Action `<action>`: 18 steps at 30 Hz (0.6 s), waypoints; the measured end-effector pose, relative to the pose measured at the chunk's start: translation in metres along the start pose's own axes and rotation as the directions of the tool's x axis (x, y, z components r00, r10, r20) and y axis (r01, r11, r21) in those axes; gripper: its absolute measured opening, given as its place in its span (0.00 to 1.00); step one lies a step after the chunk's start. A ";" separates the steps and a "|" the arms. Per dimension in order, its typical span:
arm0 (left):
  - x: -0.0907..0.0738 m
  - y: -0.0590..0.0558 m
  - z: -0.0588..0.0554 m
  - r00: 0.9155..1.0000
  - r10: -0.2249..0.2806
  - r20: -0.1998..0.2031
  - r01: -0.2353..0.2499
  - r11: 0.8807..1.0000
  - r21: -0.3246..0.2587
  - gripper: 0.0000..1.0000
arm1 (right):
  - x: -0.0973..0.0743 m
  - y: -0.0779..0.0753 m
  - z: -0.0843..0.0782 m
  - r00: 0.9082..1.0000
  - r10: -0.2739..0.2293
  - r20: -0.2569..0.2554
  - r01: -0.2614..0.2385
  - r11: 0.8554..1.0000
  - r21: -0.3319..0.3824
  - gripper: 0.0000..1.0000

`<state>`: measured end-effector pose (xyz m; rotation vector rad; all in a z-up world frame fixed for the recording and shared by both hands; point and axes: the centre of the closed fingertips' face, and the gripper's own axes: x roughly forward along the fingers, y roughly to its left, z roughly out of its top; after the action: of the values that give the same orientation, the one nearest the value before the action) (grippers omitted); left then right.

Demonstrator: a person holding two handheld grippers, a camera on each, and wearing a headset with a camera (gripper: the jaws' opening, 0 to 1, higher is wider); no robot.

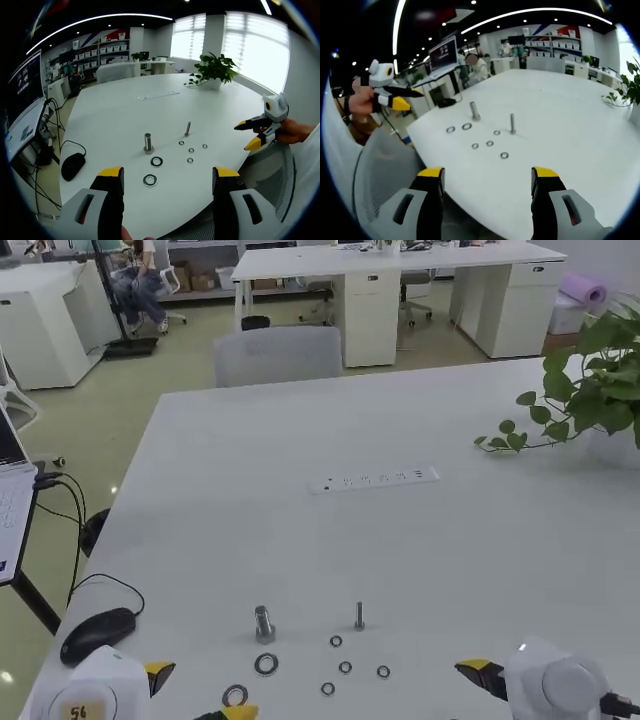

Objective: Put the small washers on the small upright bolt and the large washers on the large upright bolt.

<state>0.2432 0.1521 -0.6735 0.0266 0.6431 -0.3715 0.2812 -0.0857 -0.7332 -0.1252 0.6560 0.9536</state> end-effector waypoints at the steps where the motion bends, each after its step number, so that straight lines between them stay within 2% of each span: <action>1: 0.000 0.000 0.000 1.000 0.000 0.000 0.000 1.000 0.000 0.72 | 0.000 0.000 -0.001 1.000 0.002 -0.003 -0.002 1.000 -0.001 0.72; 18: 0.001 -0.001 -0.004 1.000 0.002 0.005 -0.002 1.000 -0.018 0.71 | 0.013 -0.003 0.007 0.998 0.030 -0.051 -0.033 0.998 -0.056 0.70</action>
<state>0.2412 0.1510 -0.6773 0.0090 0.6415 -0.3637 0.2925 -0.0757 -0.7352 -0.1901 0.6793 1.0025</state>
